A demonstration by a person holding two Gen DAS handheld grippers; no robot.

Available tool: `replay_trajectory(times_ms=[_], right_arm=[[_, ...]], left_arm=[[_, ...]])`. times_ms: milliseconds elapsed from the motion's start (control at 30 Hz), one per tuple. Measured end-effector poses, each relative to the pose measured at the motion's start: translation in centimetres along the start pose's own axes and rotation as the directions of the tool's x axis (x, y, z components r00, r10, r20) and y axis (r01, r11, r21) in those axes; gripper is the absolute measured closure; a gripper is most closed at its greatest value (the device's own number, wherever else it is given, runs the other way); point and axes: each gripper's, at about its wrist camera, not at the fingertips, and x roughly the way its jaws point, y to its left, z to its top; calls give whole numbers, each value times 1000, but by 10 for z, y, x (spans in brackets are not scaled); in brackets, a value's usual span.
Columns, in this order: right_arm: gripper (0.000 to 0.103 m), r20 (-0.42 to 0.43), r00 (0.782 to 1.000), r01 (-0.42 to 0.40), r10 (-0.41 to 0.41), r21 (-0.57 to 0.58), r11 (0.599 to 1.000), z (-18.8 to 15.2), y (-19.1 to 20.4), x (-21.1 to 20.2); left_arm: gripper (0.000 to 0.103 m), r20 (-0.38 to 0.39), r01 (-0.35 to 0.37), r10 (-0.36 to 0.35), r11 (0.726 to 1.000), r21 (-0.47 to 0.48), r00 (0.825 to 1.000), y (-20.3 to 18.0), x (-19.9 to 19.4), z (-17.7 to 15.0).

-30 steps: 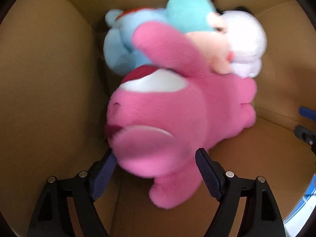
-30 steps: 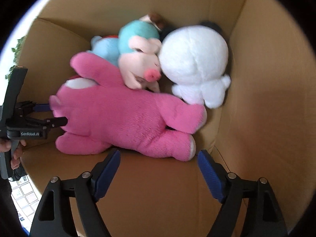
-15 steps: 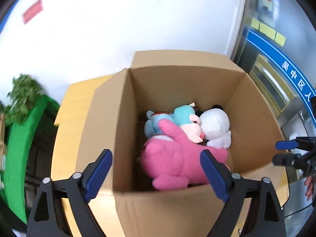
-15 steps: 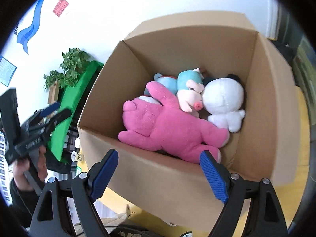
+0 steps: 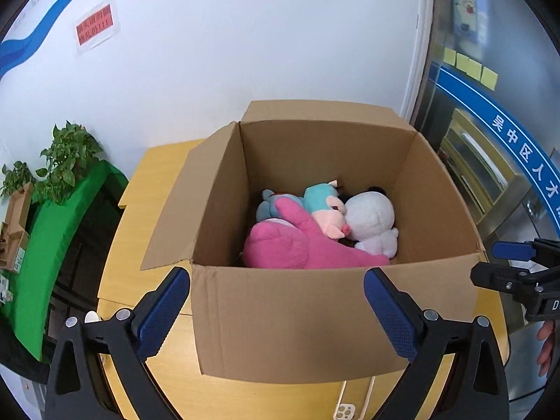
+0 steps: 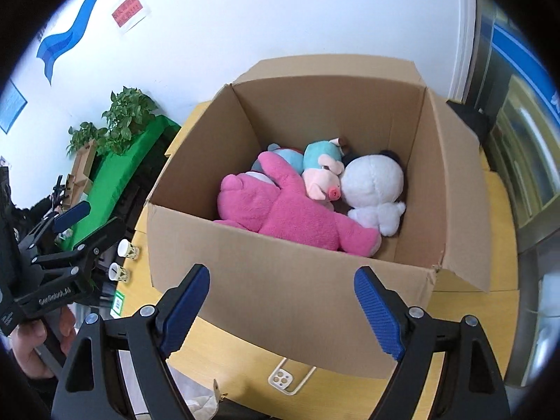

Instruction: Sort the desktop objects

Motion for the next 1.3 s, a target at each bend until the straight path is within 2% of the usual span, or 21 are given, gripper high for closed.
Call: replay_trajectory(times_ms=[267, 433, 733, 1033, 1233, 1300], right_arm=[[18, 20, 999, 26, -25, -6, 1000, -7, 10, -10], [18, 18, 999, 43, -43, 3, 999, -5, 16, -5], [18, -2, 997, 80, -80, 35, 996, 10, 23, 18], [18, -12, 994, 108, -107, 42, 993, 33, 27, 38], [18, 12, 998, 67, -68, 40, 997, 24, 19, 45], [18, 20, 999, 46, -47, 26, 999, 7, 15, 42]], left_arm=[[2, 25, -7, 7, 1000, -22, 1000, 1, -19, -12], [2, 29, 2, -1, 1000, -24, 1000, 9, -15, -10], [2, 8, 62, -62, 998, -2, 998, 25, 11, -5], [2, -31, 89, -89, 996, -11, 996, 50, 46, 16], [2, -48, 166, -165, 986, 22, 985, 50, 67, 9], [2, -57, 204, -202, 978, 39, 978, 48, 71, 0]])
